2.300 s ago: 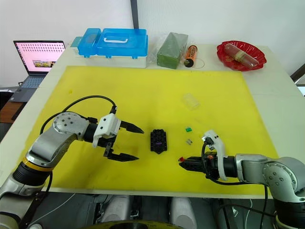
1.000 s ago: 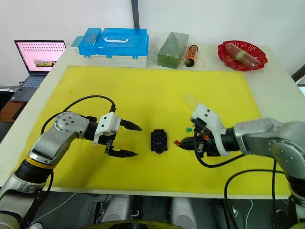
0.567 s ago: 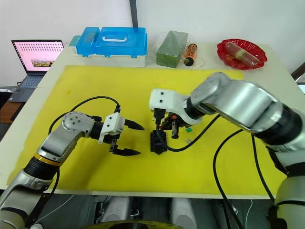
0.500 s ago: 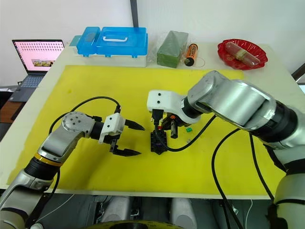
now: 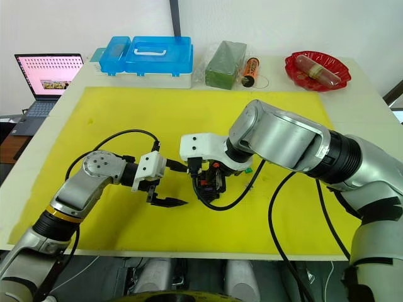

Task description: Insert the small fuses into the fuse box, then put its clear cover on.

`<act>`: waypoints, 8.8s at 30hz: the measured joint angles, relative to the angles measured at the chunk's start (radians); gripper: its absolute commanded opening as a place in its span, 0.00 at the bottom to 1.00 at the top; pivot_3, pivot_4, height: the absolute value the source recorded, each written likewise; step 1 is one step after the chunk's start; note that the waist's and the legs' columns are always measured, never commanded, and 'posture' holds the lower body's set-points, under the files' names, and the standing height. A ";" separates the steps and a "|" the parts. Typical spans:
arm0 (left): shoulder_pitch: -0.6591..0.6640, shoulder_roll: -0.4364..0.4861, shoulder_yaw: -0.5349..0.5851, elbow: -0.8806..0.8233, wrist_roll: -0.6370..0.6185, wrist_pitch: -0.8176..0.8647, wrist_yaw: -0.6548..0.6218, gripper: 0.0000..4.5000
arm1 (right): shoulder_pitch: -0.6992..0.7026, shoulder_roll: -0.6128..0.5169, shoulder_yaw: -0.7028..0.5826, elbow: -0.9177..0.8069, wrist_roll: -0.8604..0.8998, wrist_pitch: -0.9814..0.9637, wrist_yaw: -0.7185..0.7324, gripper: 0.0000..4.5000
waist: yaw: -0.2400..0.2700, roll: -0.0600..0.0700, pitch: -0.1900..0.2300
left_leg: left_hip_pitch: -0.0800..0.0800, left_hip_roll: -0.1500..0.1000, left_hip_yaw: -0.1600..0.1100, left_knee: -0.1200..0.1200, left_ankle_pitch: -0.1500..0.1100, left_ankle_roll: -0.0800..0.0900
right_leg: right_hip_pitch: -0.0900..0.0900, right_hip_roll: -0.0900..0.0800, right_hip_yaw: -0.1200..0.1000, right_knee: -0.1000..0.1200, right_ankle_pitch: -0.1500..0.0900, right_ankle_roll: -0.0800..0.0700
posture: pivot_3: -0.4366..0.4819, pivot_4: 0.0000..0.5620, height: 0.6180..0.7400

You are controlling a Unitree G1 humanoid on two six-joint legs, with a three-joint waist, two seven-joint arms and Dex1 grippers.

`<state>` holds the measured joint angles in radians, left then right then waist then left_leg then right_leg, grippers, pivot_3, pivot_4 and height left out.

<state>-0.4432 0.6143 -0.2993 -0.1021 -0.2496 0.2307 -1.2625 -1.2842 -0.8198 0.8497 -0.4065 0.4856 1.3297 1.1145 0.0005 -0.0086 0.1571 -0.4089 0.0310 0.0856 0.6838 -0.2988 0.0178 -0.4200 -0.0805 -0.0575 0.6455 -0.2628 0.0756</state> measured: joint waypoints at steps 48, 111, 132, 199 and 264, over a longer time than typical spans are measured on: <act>-0.002 -0.005 0.001 -0.043 -0.003 0.069 0.024 1.00 | 0.050 0.019 0.042 0.038 -0.124 -0.060 0.033 0.00 | -0.013 0.000 0.000 | 0.000 0.000 0.000 0.000 0.000 0.000 | -0.001 0.001 0.000 0.001 0.000 0.000 | 0.48 0.27 1.00; 0.006 -0.008 0.001 -0.067 -0.003 0.069 0.065 1.00 | 0.095 0.071 0.087 0.058 -0.324 -0.154 0.126 0.29 | -0.015 -0.001 -0.003 | 0.006 0.001 0.000 0.000 0.001 -0.001 | 0.005 0.001 0.000 0.002 0.000 0.000 | 0.48 0.27 1.00; -0.001 -0.017 0.000 -0.032 -0.001 0.045 0.064 1.00 | 0.130 0.027 -0.206 0.006 -0.191 -0.028 0.104 0.48 | -0.011 -0.001 -0.003 | 0.001 0.000 0.000 0.000 0.001 -0.001 | 0.000 0.000 0.000 0.001 0.000 0.000 | 0.48 0.27 1.00; -0.035 -0.028 0.011 0.013 -0.008 0.042 0.061 1.00 | 0.943 0.128 -0.626 -0.033 -0.097 -0.622 -0.228 0.02 | -0.008 -0.004 -0.004 | 0.015 0.000 -0.001 -0.001 0.000 0.000 | 0.016 -0.001 0.001 -0.002 -0.002 0.001 | 0.48 0.27 1.00; -0.061 0.055 0.045 0.017 -0.045 0.086 -0.070 1.00 | 0.668 -0.214 -0.579 0.380 0.082 -0.178 0.112 0.48 | 0.012 0.000 0.001 | 0.002 0.000 -0.001 -0.001 -0.001 0.002 | 0.009 0.001 -0.001 -0.011 0.000 0.000 | 0.48 0.27 1.00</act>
<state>-0.5045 0.6697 -0.2546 -0.0853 -0.2944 0.3168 -1.3326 -0.6158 -1.0339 0.2706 -0.0264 0.5678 1.1517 1.2264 0.0129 -0.0087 0.1581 -0.4067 0.0310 0.0842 0.6830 -0.2997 0.0193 -0.4113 -0.0798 -0.0585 0.6341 -0.2631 0.0755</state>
